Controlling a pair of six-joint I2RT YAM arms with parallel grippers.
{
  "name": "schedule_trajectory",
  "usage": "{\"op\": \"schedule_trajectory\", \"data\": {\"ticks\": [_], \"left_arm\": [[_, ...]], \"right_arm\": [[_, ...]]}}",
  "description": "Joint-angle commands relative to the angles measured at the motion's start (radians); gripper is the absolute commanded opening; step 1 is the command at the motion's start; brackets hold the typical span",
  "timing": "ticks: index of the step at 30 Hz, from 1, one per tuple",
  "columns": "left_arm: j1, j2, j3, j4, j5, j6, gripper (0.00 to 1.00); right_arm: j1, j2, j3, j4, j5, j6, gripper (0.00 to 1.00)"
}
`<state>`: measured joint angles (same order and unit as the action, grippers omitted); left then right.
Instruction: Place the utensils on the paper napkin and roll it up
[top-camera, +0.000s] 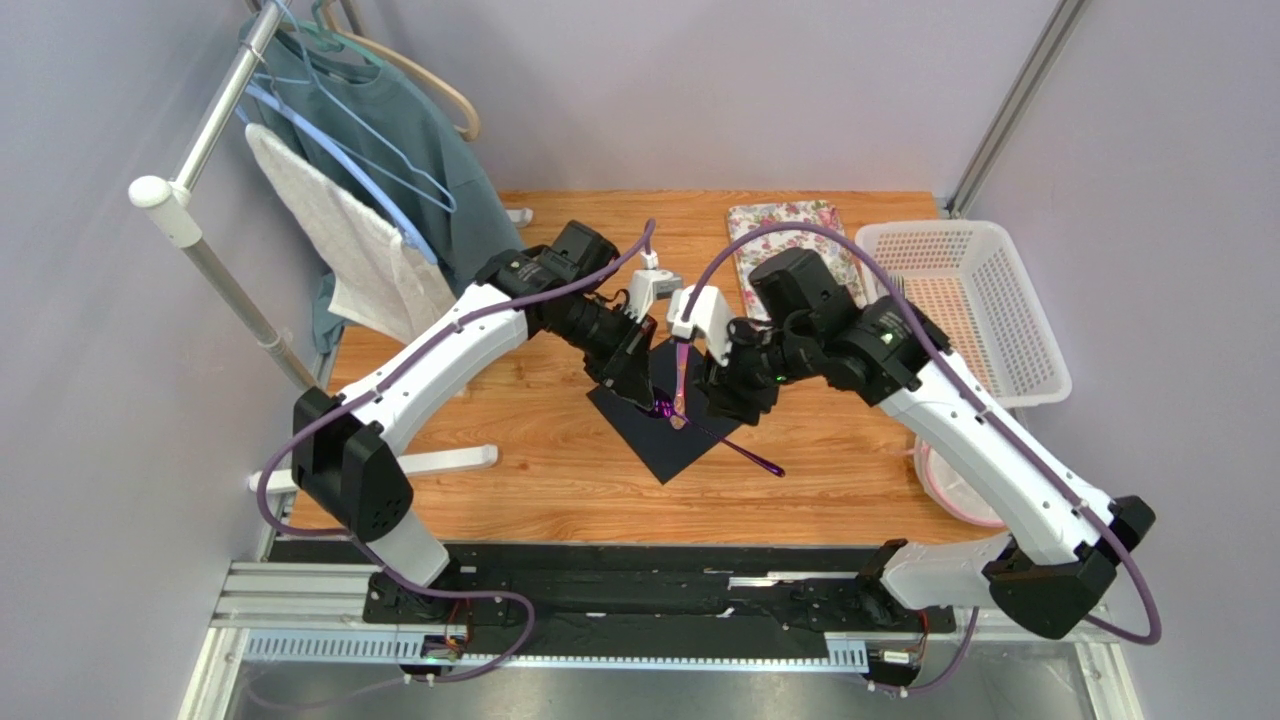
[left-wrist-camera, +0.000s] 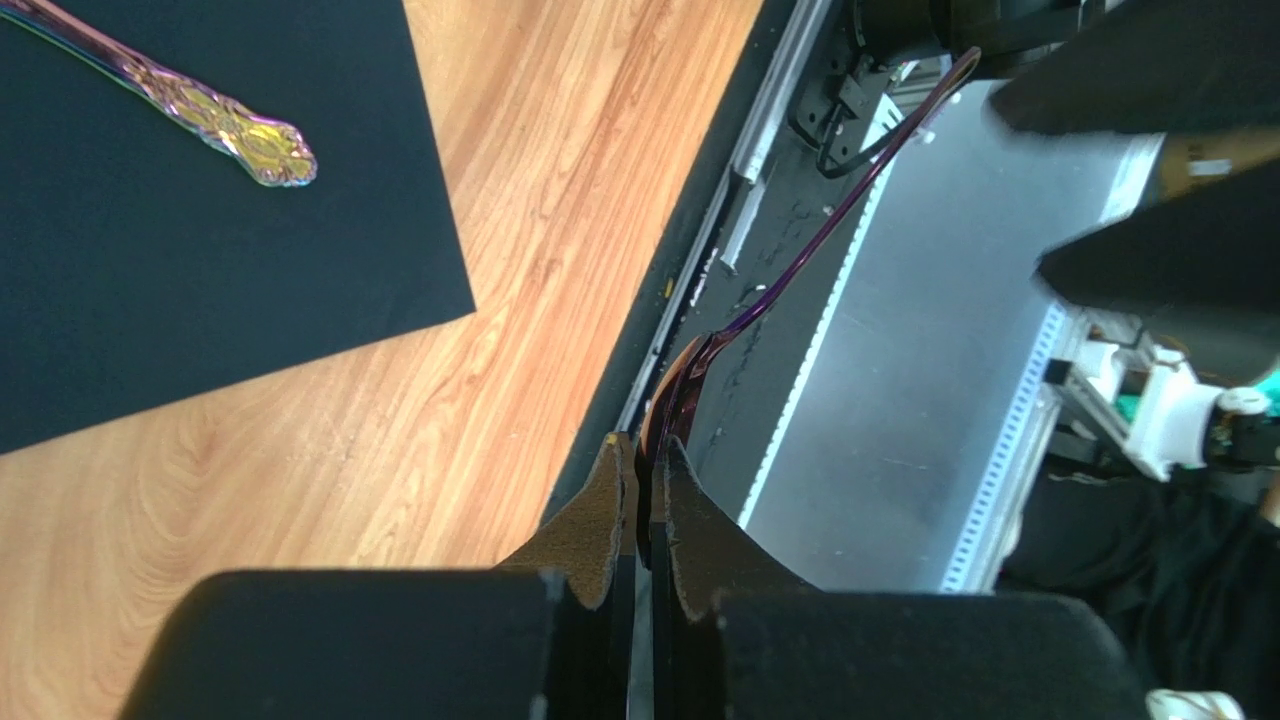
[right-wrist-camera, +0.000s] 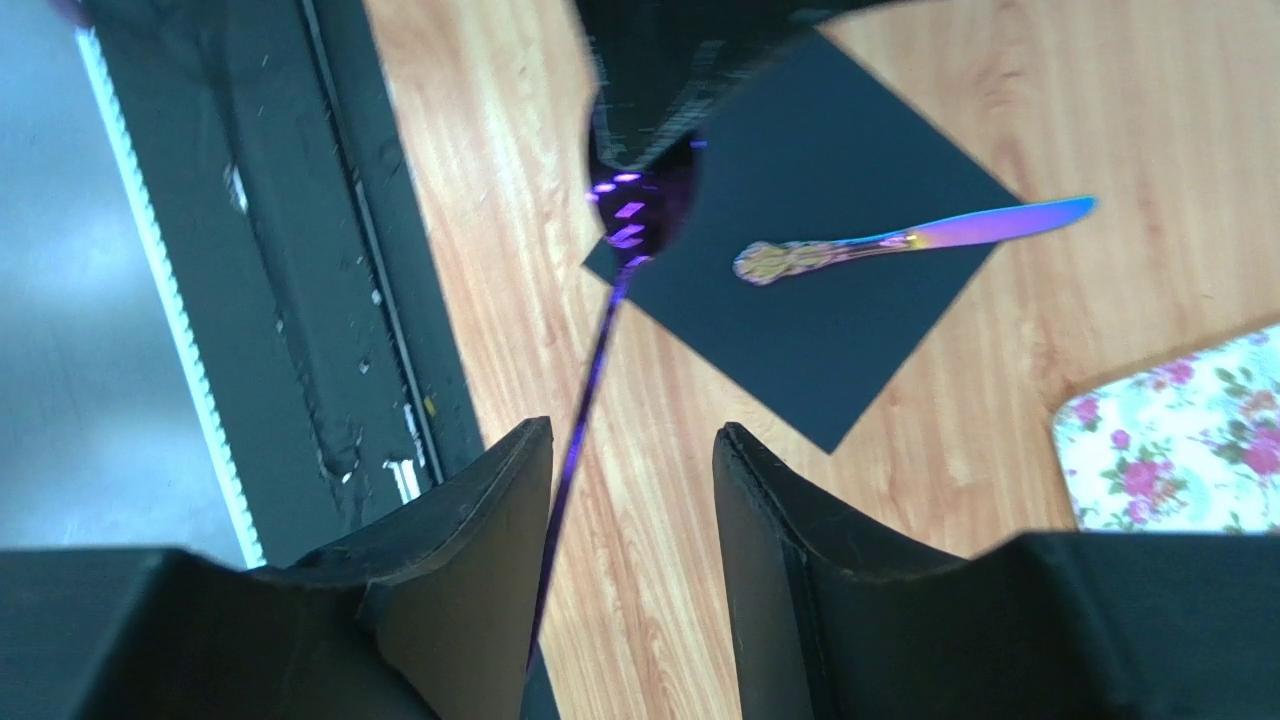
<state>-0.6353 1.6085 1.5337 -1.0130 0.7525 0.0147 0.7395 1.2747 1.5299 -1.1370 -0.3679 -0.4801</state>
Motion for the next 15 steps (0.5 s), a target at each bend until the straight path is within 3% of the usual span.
{"op": "schedule_trajectory", "data": {"ticks": [1,5,15], "left_arm": [[0.022,0.031,0.052,-0.039,0.070,-0.048,0.00],[0.032,0.045,0.049,-0.035,0.088,-0.055,0.00],[0.048,0.062,0.051,-0.032,0.117,-0.065,0.00]], "right_arm": [[0.070,0.038,-0.014,-0.015,0.084,-0.038,0.48],[0.110,0.074,-0.030,0.000,0.168,-0.035,0.48],[0.141,0.104,-0.054,0.017,0.181,-0.015,0.47]]}}
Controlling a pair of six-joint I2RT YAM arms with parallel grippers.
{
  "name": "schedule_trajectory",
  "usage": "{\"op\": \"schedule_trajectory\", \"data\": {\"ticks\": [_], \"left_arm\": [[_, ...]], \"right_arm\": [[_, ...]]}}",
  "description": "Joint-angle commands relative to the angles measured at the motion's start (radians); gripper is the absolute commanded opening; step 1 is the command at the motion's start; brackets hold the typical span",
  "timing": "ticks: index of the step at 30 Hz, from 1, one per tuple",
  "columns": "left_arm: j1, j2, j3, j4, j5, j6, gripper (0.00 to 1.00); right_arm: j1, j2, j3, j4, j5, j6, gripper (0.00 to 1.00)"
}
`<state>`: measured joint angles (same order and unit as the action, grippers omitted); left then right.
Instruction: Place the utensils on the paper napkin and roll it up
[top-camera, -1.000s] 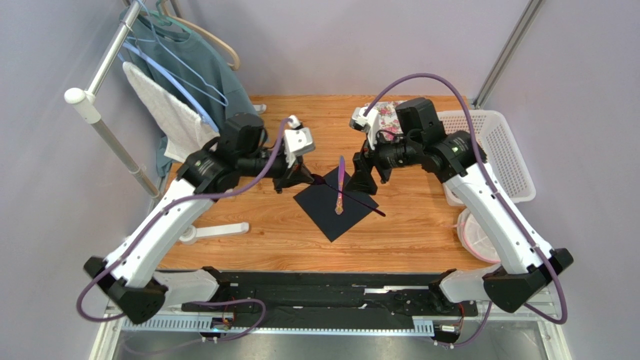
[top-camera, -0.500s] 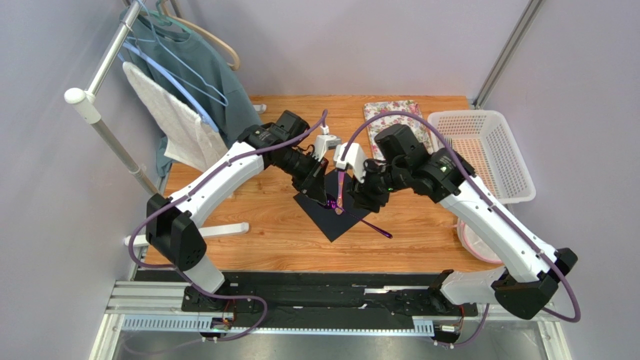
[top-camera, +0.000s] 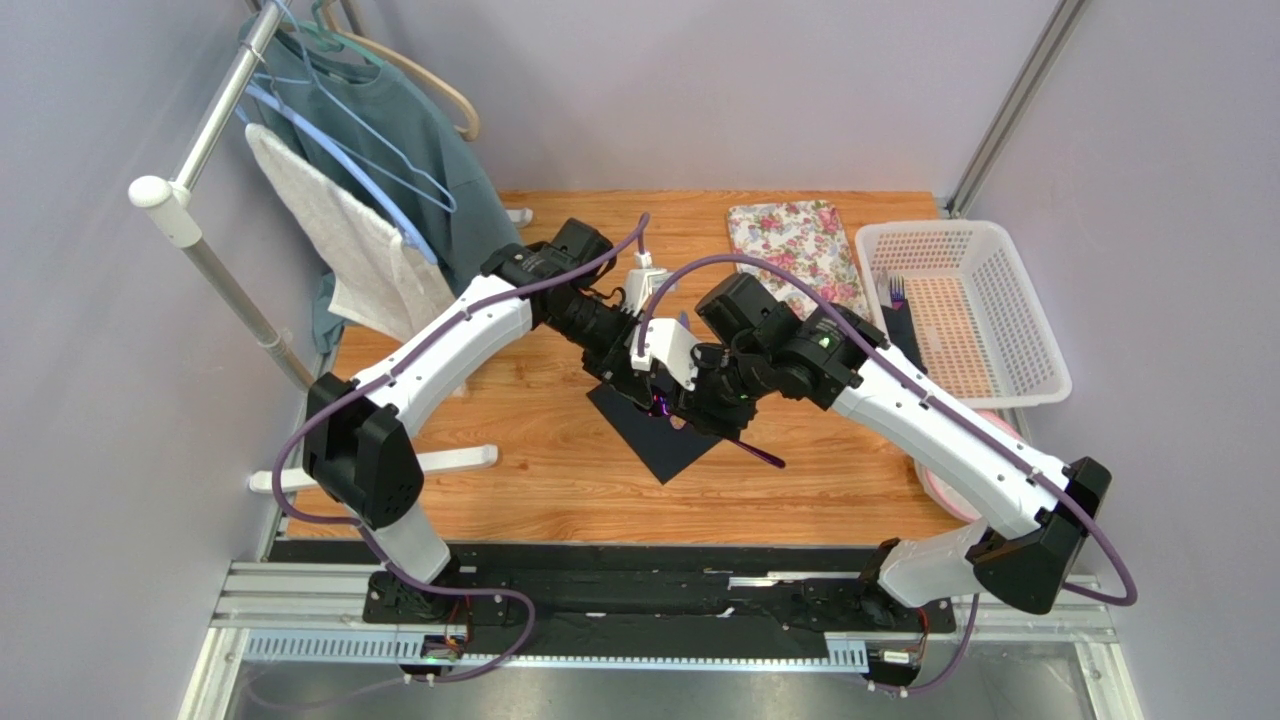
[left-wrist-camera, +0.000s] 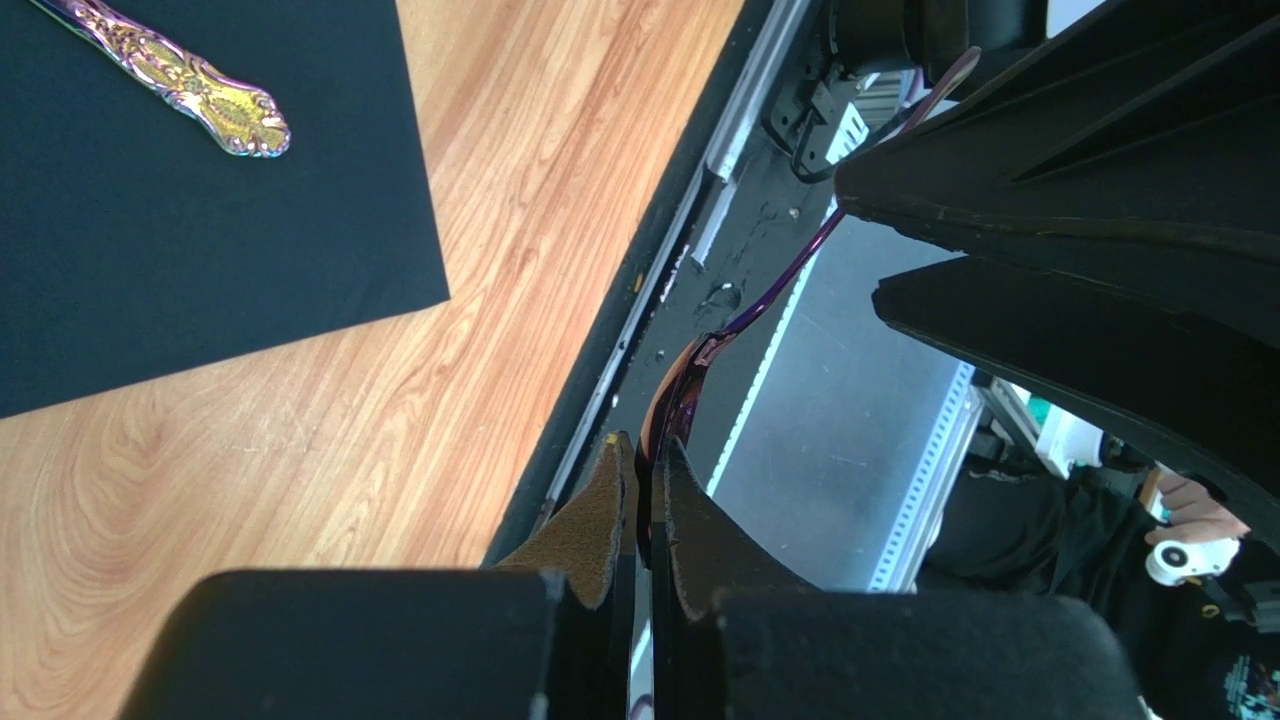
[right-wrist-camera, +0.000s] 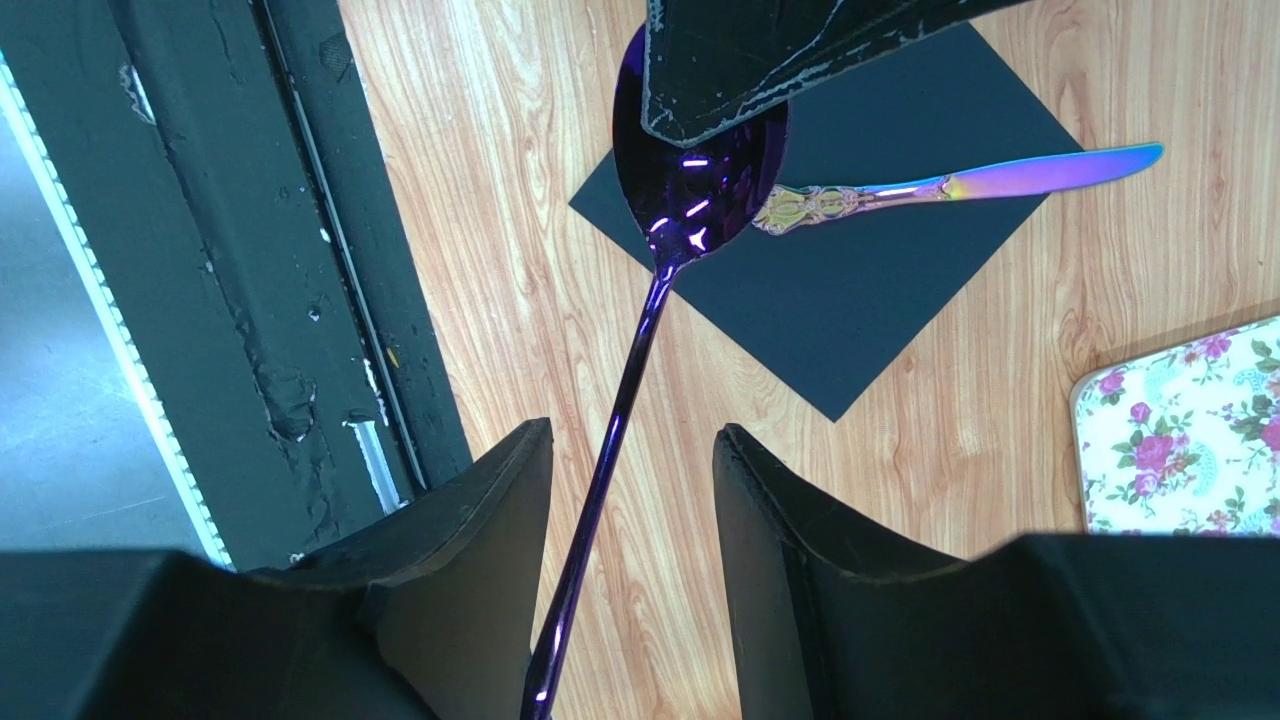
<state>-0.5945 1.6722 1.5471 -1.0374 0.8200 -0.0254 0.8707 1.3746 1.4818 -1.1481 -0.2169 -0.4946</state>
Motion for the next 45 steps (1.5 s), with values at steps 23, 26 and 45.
{"op": "schedule_trajectory", "data": {"ticks": [23,26,45], "left_arm": [[0.022,-0.015,0.033,0.020,0.062,-0.044,0.00],[0.038,-0.048,0.024,0.054,0.051,-0.057,0.14],[0.094,-0.590,-0.276,0.687,-0.409,-0.192,0.99]], "right_arm": [[0.039,0.040,-0.017,0.044,0.096,0.016,0.00],[0.037,0.031,-0.021,0.070,0.119,0.043,0.00],[-0.277,0.072,-0.138,0.372,0.088,0.675,0.00]]}}
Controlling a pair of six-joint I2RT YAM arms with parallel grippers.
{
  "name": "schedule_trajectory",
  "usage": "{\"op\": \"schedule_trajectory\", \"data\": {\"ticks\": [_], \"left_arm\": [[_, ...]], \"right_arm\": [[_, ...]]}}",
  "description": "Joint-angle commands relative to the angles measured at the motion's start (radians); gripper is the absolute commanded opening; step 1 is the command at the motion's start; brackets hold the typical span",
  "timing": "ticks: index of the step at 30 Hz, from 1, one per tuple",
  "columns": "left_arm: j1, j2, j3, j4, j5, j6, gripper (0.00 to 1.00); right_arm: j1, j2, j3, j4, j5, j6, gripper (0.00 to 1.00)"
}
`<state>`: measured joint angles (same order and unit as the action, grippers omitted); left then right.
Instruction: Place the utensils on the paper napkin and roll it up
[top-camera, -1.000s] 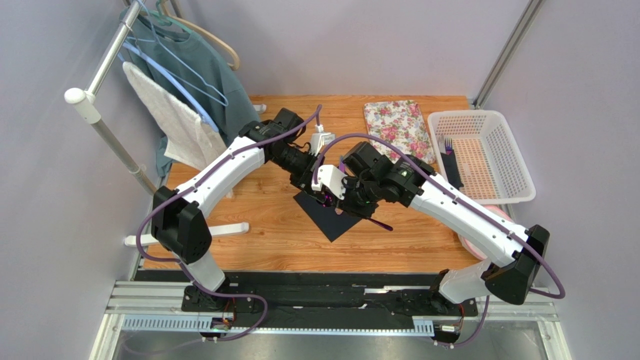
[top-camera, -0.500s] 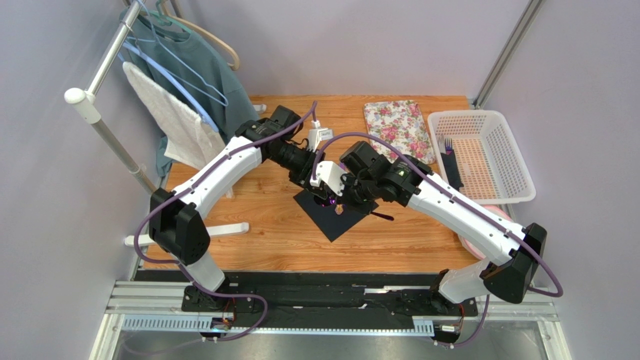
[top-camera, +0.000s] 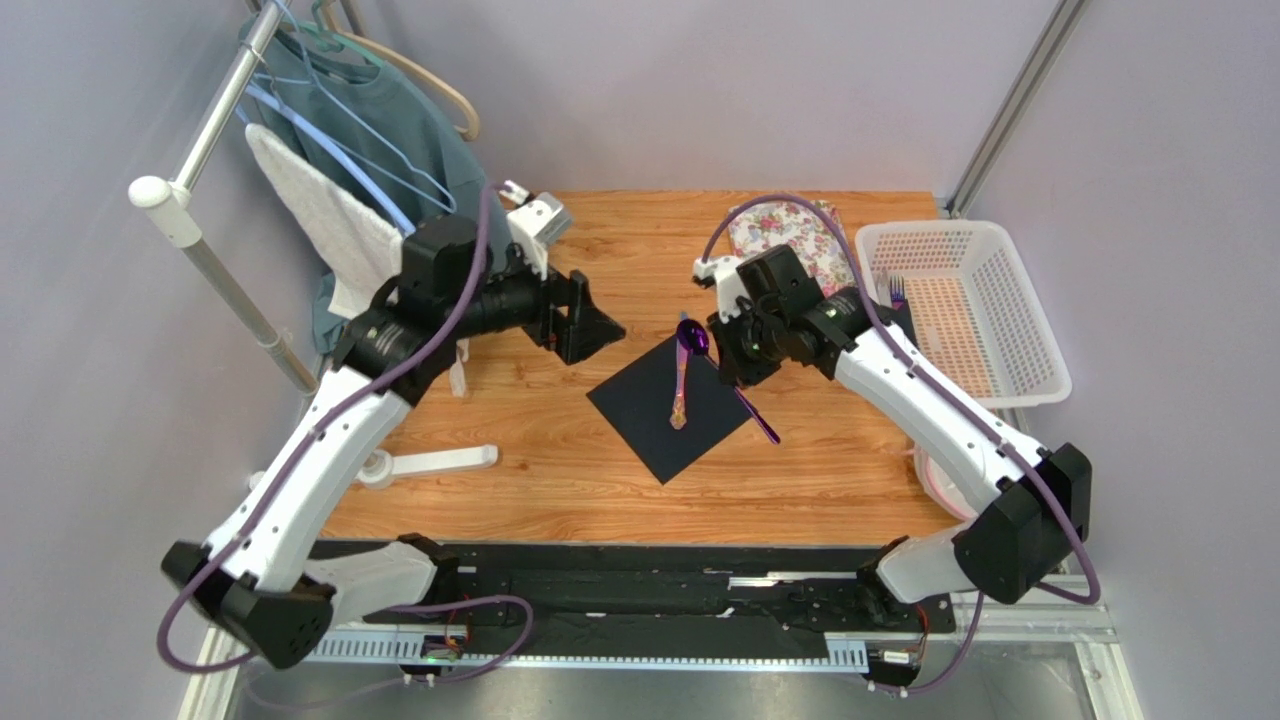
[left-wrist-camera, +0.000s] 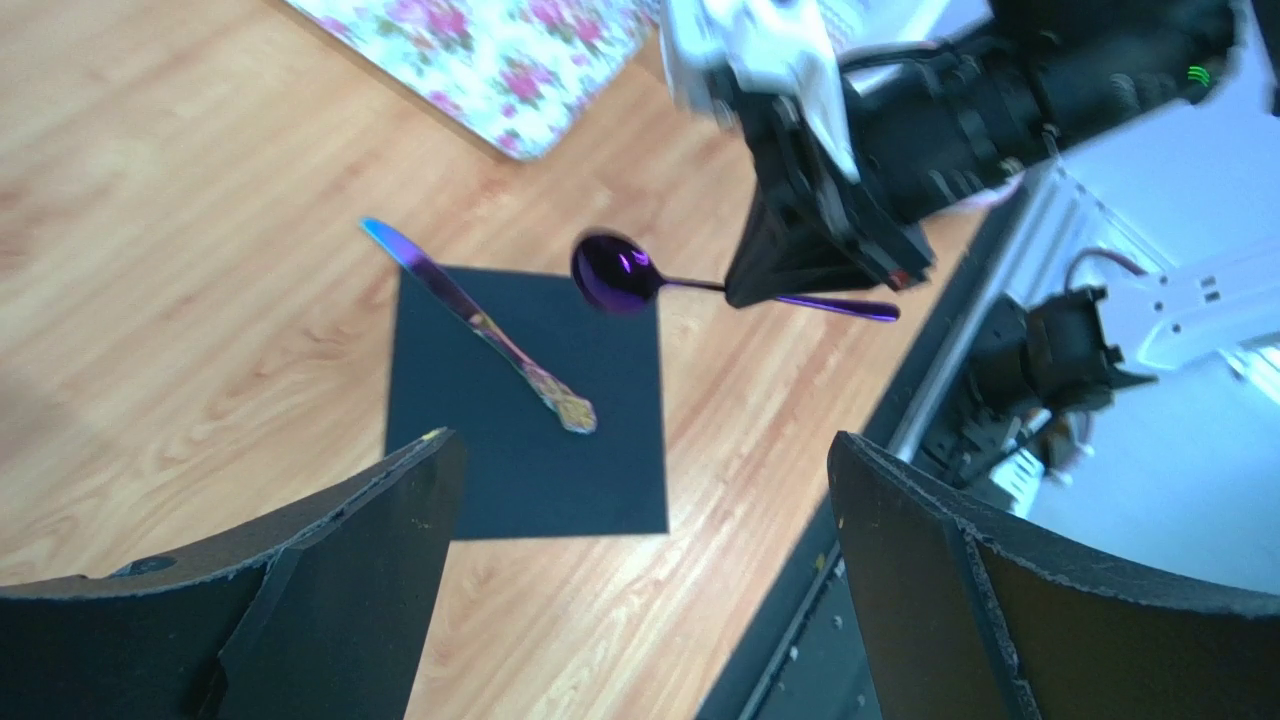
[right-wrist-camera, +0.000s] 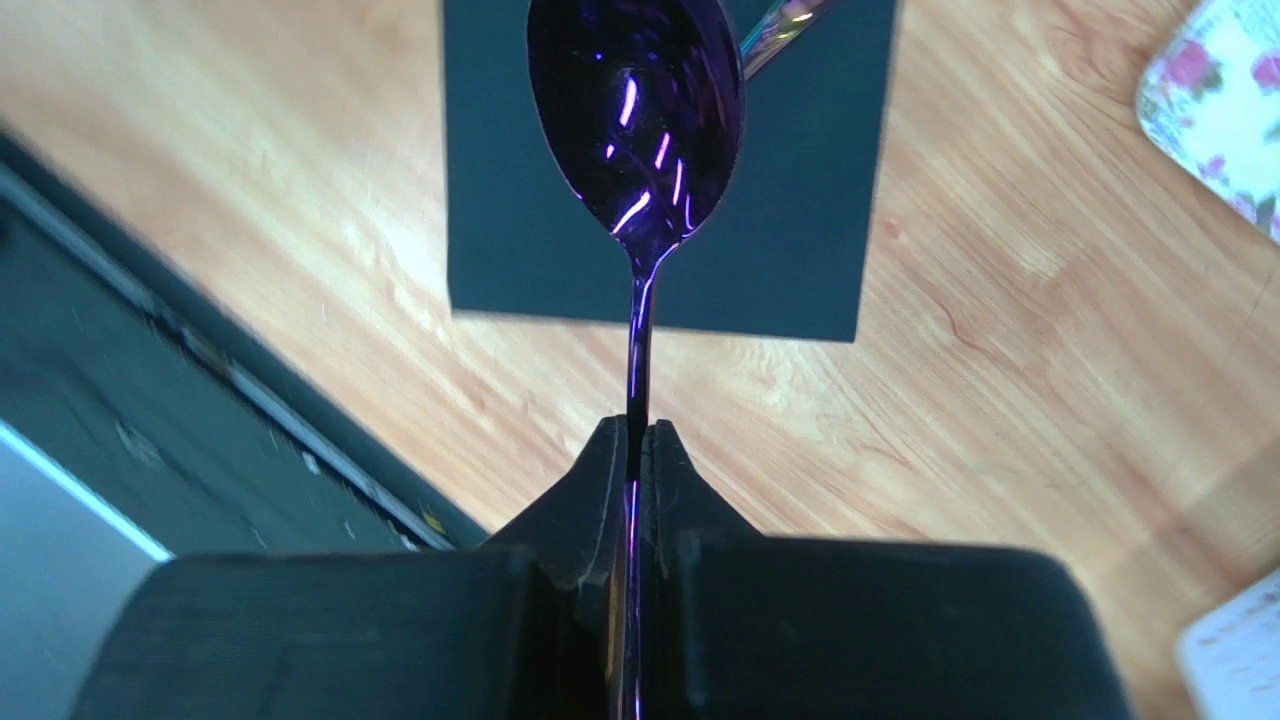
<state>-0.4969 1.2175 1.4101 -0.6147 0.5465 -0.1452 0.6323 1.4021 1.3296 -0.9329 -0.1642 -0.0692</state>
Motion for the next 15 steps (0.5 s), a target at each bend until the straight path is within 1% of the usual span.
{"op": "schedule_trajectory", "data": {"ticks": [1,3,4,5,6,8,10,15], "left_arm": [[-0.002,-0.160,-0.193,0.315,-0.100,-0.071,0.99],[-0.002,-0.181,-0.209,0.305,-0.074,-0.079,0.99],[-0.002,-0.176,-0.197,0.250,-0.072,-0.086,0.99],[-0.002,-0.162,-0.194,0.222,-0.071,-0.086,0.99],[-0.002,-0.158,-0.195,0.202,-0.071,-0.086,0.99],[-0.002,-0.173,-0.226,0.184,-0.085,-0.091,0.99],[-0.002,-0.197,-0.282,0.203,-0.088,-0.093,0.99],[-0.002,-0.226,-0.362,0.234,-0.082,-0.119,0.99]], "right_arm": [[-0.039,0.087,0.025,0.192,0.084,0.323,0.00],[-0.036,0.141,0.069,0.212,0.110,0.400,0.00],[-0.036,0.193,0.083,0.216,0.126,0.431,0.00],[-0.036,0.224,0.112,0.218,0.147,0.518,0.00],[-0.031,0.248,0.124,0.224,0.161,0.554,0.00],[-0.028,0.326,0.155,0.223,0.230,0.632,0.00],[-0.019,0.374,0.190,0.229,0.284,0.669,0.00],[-0.014,0.500,0.220,0.296,0.305,0.739,0.00]]}}
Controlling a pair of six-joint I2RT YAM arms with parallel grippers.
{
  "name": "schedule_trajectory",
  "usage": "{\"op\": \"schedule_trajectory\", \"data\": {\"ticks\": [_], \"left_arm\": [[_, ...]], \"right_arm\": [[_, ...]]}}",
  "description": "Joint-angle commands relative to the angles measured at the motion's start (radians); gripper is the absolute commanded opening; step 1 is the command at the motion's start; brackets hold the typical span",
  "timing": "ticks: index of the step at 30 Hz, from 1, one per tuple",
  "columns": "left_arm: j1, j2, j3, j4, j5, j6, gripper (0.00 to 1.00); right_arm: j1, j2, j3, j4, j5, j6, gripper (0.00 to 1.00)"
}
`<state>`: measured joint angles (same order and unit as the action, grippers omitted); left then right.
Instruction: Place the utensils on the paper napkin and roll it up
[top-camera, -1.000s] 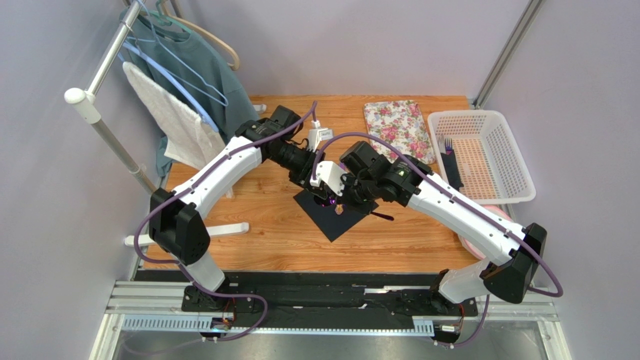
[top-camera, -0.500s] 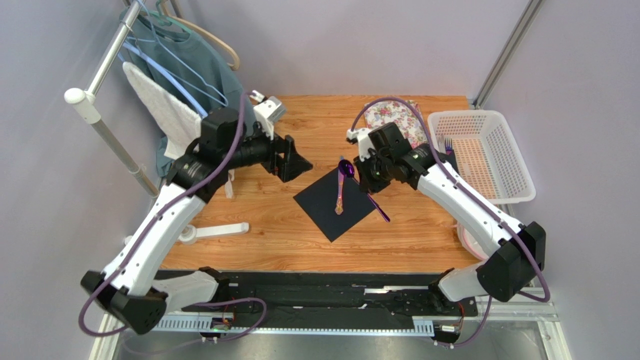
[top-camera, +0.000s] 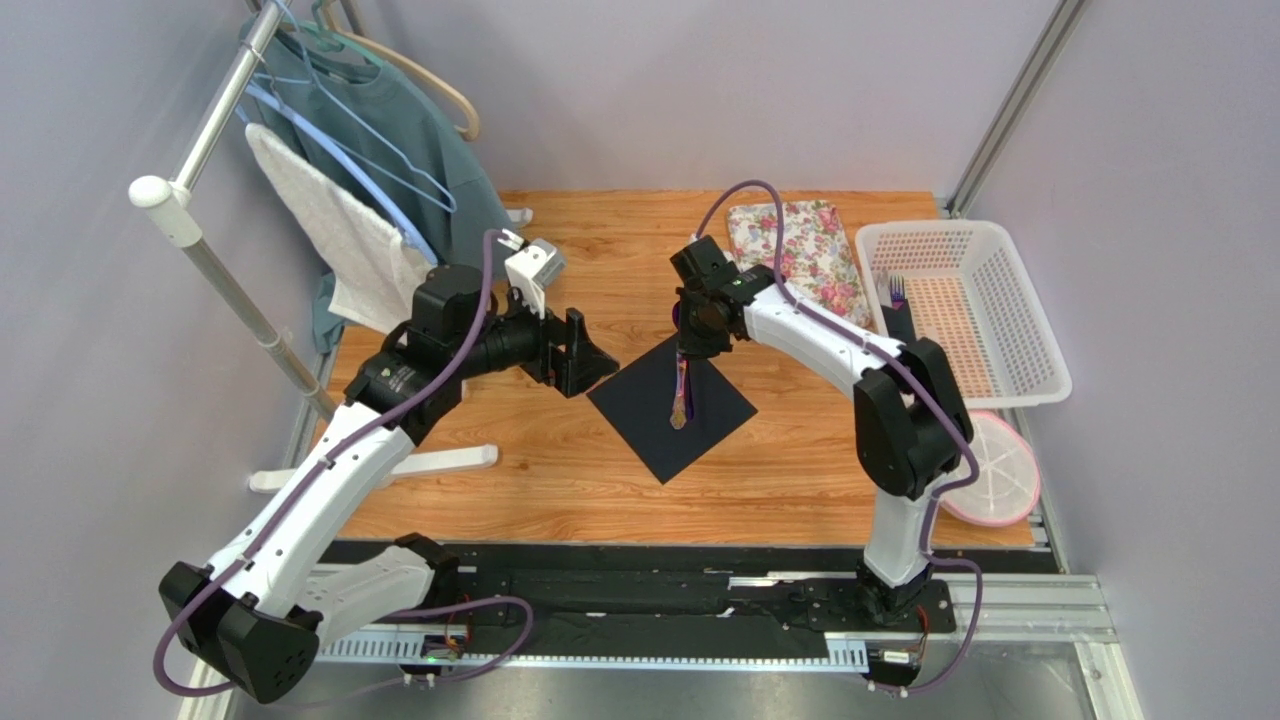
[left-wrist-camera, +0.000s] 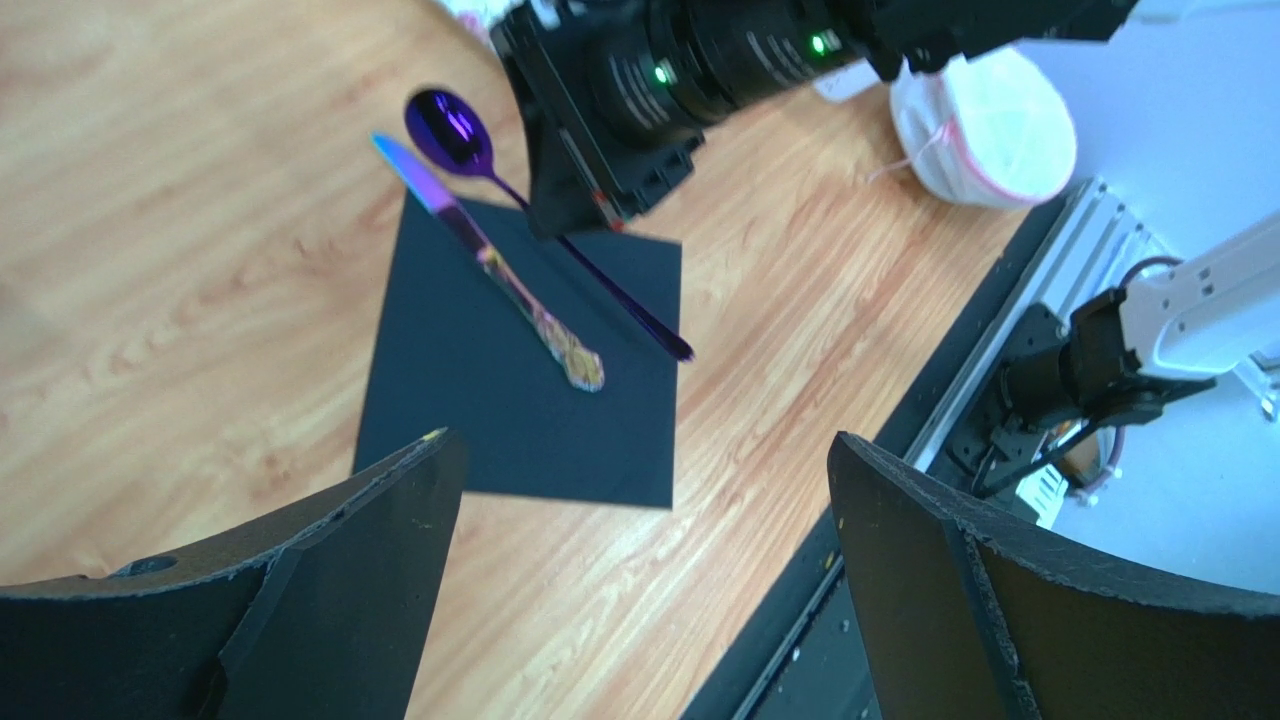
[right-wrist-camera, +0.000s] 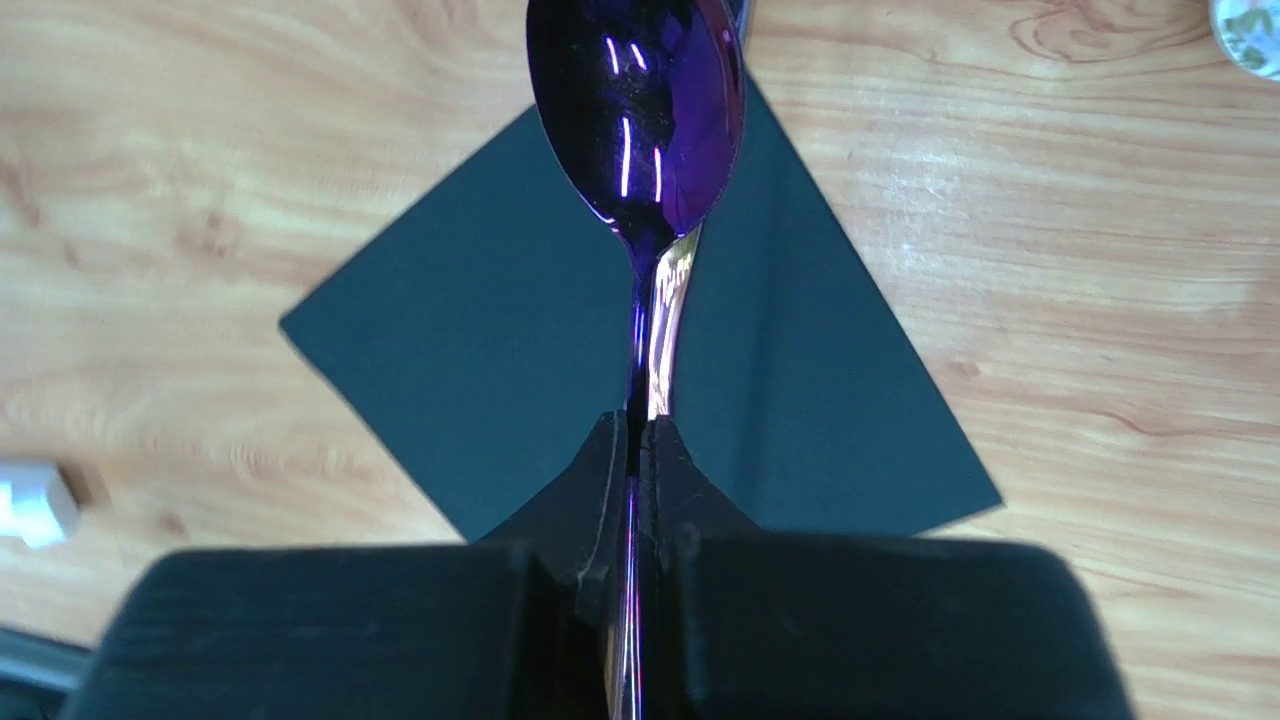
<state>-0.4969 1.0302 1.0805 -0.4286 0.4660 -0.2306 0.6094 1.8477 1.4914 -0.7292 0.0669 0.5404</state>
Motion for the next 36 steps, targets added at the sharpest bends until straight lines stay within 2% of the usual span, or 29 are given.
{"op": "schedule_trajectory", "data": {"ticks": [1,13,32,36], "left_arm": [[-0.002,-0.045,-0.039,0.048,0.000,-0.033,0.99],[-0.002,-0.094,-0.126,0.045,0.005,-0.030,0.99],[-0.002,-0.085,-0.128,0.053,0.010,-0.018,0.99],[-0.002,-0.081,-0.129,0.054,0.013,-0.016,0.99]], "right_arm": [[0.010,0.068,0.066,0.099,0.076,0.139,0.00],[0.021,0.234,0.158,0.122,0.102,0.147,0.00],[0.021,0.275,0.144,0.093,0.125,0.136,0.01],[0.023,0.280,0.141,0.090,0.125,0.141,0.03]]}}
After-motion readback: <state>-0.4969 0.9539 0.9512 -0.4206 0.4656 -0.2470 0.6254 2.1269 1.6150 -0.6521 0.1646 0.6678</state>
